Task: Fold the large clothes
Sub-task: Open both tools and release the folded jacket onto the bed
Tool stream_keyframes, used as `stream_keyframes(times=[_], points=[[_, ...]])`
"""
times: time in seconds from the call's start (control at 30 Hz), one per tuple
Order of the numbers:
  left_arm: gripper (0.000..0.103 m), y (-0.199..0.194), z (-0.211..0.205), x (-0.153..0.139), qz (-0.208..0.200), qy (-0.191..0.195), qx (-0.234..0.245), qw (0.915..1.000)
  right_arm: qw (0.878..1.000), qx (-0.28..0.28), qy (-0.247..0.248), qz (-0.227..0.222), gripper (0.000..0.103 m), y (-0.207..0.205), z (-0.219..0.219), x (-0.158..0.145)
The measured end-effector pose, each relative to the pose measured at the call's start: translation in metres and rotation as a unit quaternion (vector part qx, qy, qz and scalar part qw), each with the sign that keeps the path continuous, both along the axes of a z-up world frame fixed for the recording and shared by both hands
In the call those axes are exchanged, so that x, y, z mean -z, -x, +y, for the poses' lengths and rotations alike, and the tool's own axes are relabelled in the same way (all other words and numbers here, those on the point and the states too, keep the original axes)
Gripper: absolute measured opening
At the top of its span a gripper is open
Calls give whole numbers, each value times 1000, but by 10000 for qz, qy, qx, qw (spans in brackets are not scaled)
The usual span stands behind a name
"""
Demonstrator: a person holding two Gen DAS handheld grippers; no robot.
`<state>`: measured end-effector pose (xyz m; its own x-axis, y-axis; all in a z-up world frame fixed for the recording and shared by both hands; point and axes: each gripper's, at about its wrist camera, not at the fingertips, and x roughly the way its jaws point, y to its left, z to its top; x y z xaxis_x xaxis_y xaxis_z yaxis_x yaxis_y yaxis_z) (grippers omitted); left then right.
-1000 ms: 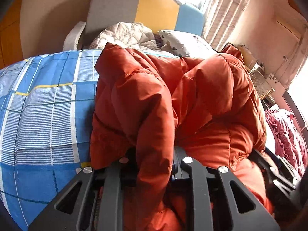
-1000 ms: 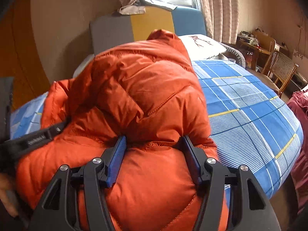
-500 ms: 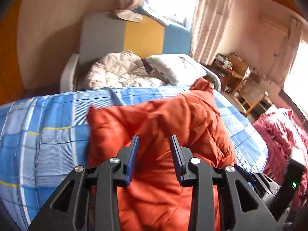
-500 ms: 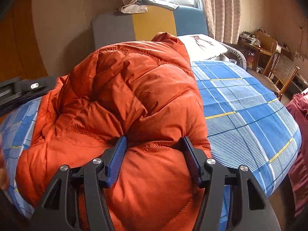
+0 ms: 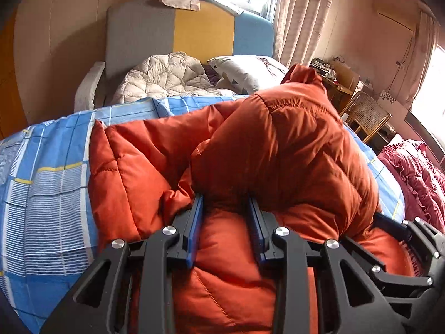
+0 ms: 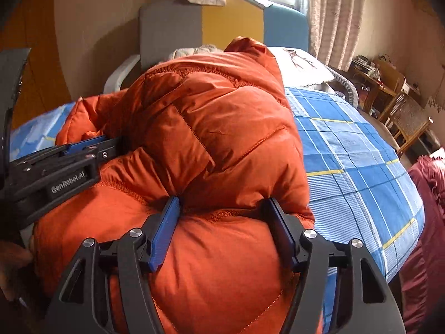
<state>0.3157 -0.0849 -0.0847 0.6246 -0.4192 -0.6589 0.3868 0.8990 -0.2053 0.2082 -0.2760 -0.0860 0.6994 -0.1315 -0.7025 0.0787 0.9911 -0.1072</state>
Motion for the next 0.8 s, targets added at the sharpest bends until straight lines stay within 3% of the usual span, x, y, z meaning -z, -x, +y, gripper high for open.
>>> stream_keyframes(times=[0.07, 0.17, 0.4, 0.53, 0.8], points=[[31, -4, 3, 10, 8, 164, -36, 9999, 10000, -58, 32, 35, 65, -5, 1, 6], [31, -4, 0, 15, -51, 102, -69, 9999, 10000, -57, 48, 56, 65, -9, 1, 14], [31, 4, 5, -2, 100, 266, -314, 9991, 9998, 105, 192, 5, 69, 0, 5, -2], [51, 23, 9, -18, -1, 273, -533, 9982, 9997, 230, 43, -111, 78, 12, 4, -15], [54, 65, 28, -35, -235, 195, -767, 9966, 9990, 338, 31, -285, 79, 39, 11, -30]])
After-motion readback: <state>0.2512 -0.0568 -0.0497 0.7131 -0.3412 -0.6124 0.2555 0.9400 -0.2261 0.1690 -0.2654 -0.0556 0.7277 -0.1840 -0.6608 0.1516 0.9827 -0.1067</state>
